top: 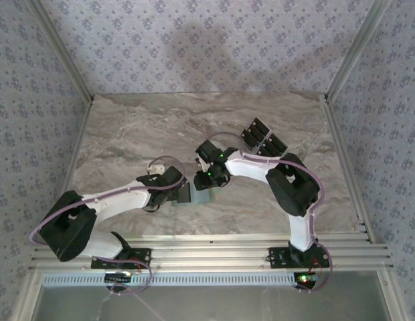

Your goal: Put the credit cards into the card holder

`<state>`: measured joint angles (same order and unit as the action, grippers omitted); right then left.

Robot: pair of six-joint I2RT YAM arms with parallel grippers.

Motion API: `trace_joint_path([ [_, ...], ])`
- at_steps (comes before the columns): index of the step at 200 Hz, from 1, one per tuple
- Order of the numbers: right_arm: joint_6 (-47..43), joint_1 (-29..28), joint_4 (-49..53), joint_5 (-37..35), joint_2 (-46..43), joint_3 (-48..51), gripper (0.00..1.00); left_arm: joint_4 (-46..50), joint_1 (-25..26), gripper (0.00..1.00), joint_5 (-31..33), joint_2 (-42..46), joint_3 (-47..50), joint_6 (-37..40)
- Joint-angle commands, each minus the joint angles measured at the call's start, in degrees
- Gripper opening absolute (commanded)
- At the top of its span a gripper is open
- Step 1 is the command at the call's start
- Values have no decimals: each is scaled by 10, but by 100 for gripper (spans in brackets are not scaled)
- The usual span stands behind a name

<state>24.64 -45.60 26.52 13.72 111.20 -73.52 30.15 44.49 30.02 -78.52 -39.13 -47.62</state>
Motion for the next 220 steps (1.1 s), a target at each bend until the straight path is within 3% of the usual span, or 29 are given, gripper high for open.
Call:
trace_joint_path([
  [1, 23, 1, -17, 41, 13, 15, 45, -1, -3, 99, -3, 5, -13, 16],
  [77, 88, 5, -93, 108, 10, 44, 45, -55, 18, 98, -32, 36, 6, 37],
  [160, 109, 7, -113, 112, 11, 47, 45, -148, 86, 98, -47, 110, 79, 13],
  [220, 110, 7, -114, 112, 15, 47, 45, -196, 115, 98, -47, 105, 80, 28],
])
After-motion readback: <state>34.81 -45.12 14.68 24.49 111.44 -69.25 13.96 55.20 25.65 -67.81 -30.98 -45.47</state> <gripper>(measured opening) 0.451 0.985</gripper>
